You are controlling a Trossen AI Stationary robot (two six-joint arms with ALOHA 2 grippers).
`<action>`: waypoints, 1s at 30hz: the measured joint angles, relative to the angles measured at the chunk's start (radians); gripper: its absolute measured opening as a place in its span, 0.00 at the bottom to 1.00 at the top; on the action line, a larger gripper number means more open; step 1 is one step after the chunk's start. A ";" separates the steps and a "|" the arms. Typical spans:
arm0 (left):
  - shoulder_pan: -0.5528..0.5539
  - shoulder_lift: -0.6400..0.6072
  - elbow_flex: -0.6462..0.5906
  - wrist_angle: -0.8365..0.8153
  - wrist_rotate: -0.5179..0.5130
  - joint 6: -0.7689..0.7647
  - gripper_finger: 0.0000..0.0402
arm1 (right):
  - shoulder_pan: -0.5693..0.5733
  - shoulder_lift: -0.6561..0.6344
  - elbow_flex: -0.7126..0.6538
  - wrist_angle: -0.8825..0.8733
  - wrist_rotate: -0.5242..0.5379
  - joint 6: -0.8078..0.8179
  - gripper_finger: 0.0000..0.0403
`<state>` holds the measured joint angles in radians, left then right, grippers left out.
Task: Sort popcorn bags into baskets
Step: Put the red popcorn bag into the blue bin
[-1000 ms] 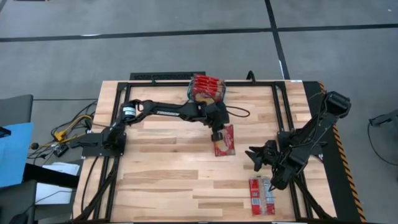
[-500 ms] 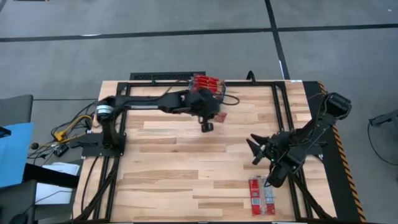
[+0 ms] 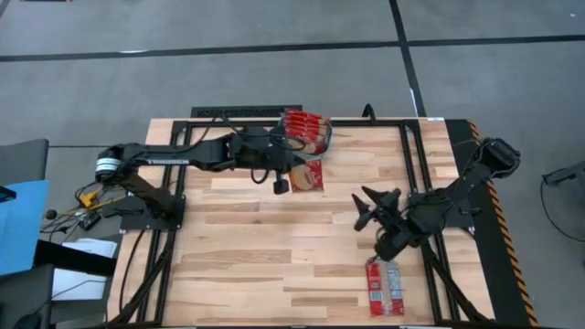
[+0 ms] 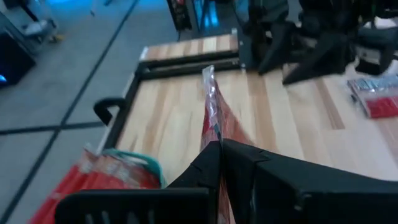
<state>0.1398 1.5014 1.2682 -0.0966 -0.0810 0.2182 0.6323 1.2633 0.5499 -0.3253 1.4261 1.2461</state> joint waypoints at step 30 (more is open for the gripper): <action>-0.002 -0.053 0.000 0.054 0.024 0.074 0.00 | -0.609 -0.041 0.058 0.692 -1.049 -1.083 0.59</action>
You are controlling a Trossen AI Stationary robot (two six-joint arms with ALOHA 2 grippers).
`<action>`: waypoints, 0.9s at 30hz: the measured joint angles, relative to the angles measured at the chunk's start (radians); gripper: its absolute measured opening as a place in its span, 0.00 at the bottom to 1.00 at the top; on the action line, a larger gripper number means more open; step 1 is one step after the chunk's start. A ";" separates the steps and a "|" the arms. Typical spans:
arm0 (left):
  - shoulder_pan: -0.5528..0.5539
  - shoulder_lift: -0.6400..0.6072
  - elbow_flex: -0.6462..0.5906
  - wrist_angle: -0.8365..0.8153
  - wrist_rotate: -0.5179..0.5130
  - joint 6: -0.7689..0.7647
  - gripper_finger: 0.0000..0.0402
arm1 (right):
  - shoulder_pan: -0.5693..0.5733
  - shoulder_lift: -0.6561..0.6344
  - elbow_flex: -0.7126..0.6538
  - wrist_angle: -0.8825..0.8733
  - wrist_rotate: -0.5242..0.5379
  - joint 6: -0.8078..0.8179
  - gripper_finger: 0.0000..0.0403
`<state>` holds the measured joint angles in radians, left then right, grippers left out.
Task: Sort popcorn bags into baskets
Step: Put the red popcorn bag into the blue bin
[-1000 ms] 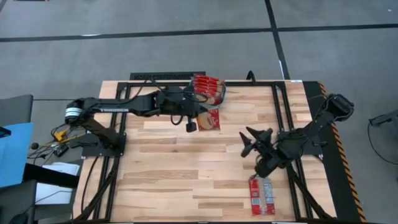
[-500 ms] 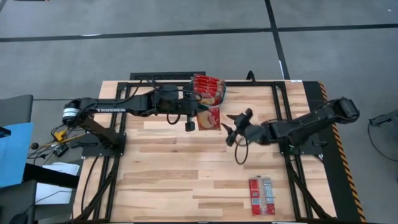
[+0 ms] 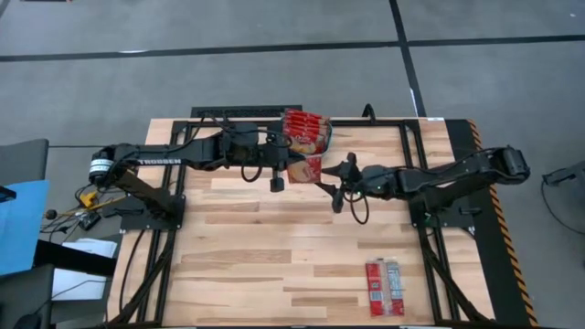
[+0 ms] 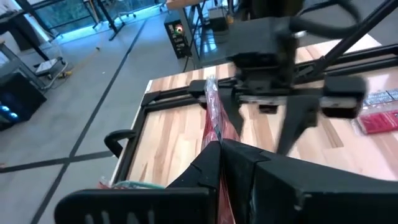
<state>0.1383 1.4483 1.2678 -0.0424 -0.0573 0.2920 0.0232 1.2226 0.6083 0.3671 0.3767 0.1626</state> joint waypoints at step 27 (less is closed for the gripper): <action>0.009 -0.005 0.000 -0.148 -0.045 -0.009 0.10 | -0.092 0.007 0.266 -0.608 -0.226 -0.135 0.02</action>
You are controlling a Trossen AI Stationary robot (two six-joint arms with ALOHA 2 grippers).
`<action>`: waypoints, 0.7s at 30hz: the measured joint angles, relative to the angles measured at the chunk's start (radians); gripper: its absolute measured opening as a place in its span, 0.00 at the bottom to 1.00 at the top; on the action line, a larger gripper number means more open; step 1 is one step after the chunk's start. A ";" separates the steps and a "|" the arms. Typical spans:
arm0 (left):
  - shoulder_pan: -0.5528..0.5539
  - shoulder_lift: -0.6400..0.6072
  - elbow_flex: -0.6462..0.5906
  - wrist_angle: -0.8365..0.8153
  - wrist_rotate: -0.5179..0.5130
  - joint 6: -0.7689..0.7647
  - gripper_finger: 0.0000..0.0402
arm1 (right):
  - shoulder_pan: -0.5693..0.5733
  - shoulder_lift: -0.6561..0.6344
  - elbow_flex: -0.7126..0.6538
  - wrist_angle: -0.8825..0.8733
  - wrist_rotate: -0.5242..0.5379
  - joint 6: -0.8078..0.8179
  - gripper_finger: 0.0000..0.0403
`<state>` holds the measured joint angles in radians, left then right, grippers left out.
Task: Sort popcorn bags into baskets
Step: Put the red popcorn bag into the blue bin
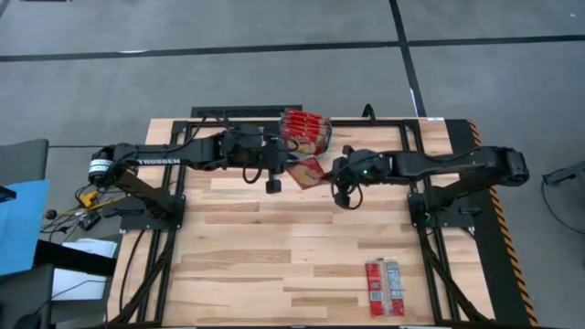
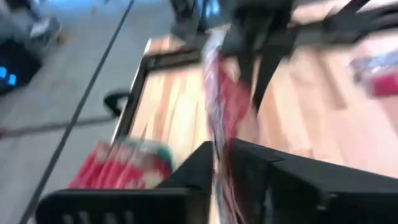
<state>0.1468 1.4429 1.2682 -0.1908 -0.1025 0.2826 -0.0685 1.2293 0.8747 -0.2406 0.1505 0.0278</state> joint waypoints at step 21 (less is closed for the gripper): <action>0.088 0.182 0.130 0.080 0.290 0.046 0.52 | -0.110 0.106 0.314 -0.470 -0.147 -0.145 0.01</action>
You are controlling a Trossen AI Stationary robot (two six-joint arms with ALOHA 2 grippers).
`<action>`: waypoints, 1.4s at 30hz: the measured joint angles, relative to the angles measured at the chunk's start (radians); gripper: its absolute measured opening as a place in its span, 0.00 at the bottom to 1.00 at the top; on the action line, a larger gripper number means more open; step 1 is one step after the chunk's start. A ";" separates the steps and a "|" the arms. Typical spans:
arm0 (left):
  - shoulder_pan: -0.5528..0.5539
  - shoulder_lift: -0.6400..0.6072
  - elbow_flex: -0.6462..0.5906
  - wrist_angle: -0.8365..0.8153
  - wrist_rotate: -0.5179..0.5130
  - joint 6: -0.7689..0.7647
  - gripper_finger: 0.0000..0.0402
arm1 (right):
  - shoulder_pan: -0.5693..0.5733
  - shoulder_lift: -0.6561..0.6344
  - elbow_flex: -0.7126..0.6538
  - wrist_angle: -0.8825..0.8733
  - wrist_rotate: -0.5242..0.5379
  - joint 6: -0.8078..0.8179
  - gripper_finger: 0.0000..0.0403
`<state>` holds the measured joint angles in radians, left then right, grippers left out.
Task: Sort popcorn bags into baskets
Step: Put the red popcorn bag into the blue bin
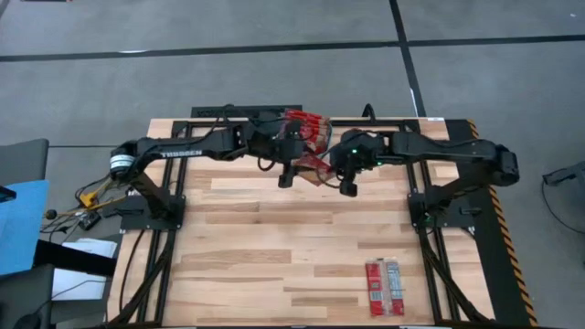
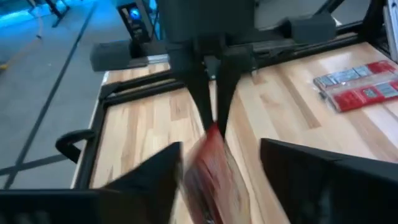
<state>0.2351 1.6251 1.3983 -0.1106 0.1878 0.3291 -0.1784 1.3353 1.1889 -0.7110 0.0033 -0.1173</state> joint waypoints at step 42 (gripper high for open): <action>0.421 0.103 -0.062 0.139 0.316 0.140 0.00 | -0.279 0.224 0.230 0.155 0.206 -0.168 0.39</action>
<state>0.6565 1.7278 1.3367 0.0282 0.5035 0.4694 -0.4572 1.5589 1.4193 -0.5560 0.2096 -0.2851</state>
